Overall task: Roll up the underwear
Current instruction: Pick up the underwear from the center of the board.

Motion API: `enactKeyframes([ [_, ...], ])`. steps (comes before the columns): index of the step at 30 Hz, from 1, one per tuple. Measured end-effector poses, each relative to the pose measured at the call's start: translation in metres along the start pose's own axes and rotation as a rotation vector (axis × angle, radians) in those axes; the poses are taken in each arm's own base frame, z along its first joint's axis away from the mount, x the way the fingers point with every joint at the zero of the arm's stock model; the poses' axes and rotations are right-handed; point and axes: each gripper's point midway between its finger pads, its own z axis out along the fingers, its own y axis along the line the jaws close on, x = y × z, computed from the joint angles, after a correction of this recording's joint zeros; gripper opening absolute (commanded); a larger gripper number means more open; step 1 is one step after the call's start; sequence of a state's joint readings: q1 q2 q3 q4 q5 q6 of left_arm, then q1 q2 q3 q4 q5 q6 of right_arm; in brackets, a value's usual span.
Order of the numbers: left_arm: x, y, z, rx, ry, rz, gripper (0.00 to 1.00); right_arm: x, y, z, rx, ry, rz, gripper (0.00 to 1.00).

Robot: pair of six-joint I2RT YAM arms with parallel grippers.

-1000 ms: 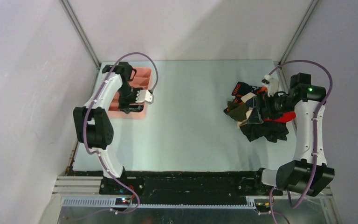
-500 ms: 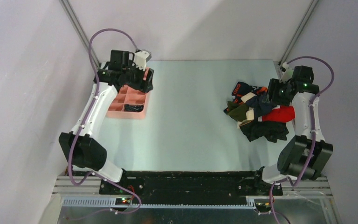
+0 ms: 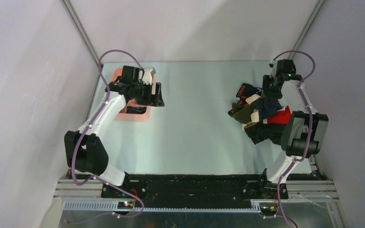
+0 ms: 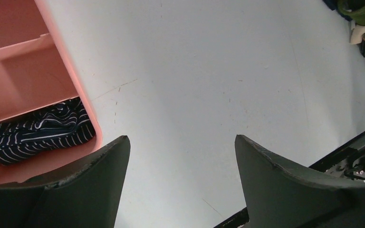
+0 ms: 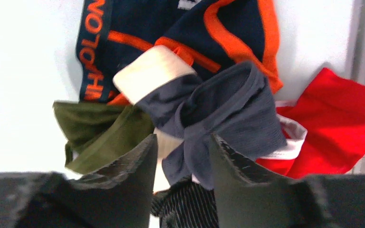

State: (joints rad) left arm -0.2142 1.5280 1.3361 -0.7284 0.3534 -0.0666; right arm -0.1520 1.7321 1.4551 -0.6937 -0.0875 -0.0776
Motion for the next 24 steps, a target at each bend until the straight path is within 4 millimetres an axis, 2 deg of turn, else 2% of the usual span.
enactKeyframes([
  [5,-0.006,-0.004,-0.007,0.002,-0.032,0.007,0.87,-0.016,-0.01,0.021,0.11,-0.009,-0.015,0.37],
  [10,-0.007,-0.003,-0.009,-0.005,-0.039,0.01,0.87,-0.012,-0.022,0.03,0.181,0.014,0.0,0.35],
  [11,-0.007,-0.003,-0.009,-0.005,-0.039,0.01,0.87,-0.011,-0.023,0.03,0.188,0.016,0.004,0.31],
  [14,-0.008,-0.003,-0.009,-0.005,-0.04,0.01,0.87,-0.01,-0.024,0.03,0.193,0.019,0.011,0.07],
  [15,-0.008,-0.003,-0.01,-0.005,-0.042,0.01,0.87,-0.01,-0.024,0.03,0.192,0.019,0.014,0.02],
  [17,-0.011,-0.004,-0.011,-0.005,-0.048,0.013,0.86,-0.01,-0.023,0.03,0.192,0.022,0.015,0.0],
  [21,-0.02,-0.006,-0.014,-0.005,-0.069,0.024,0.84,-0.012,-0.009,0.023,0.133,0.027,-0.001,0.0],
  [24,-0.023,-0.007,-0.013,-0.012,-0.081,0.038,0.83,-0.027,0.028,-0.008,-0.01,-0.025,-0.072,0.0],
])
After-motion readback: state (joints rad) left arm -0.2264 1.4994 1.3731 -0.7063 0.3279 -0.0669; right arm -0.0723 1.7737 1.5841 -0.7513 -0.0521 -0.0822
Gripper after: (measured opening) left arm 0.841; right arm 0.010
